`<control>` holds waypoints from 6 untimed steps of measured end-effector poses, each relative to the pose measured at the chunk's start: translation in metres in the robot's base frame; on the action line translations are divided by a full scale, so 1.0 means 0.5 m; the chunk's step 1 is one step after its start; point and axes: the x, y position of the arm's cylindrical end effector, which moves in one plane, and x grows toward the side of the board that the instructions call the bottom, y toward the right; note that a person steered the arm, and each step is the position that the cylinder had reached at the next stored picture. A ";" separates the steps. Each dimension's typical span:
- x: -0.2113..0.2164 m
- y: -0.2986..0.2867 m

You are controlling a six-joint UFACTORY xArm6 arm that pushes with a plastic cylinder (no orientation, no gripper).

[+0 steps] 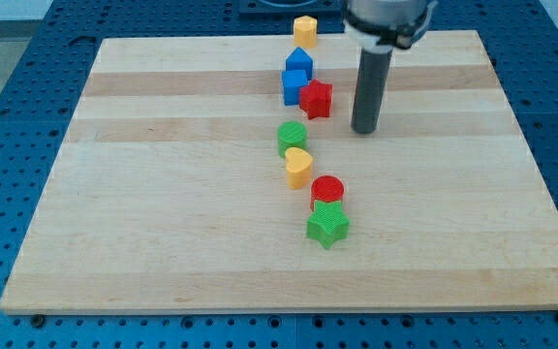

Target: Push the red star to the green circle

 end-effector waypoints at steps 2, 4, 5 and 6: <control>-0.144 -0.026; -0.138 -0.150; -0.129 -0.150; -0.129 -0.134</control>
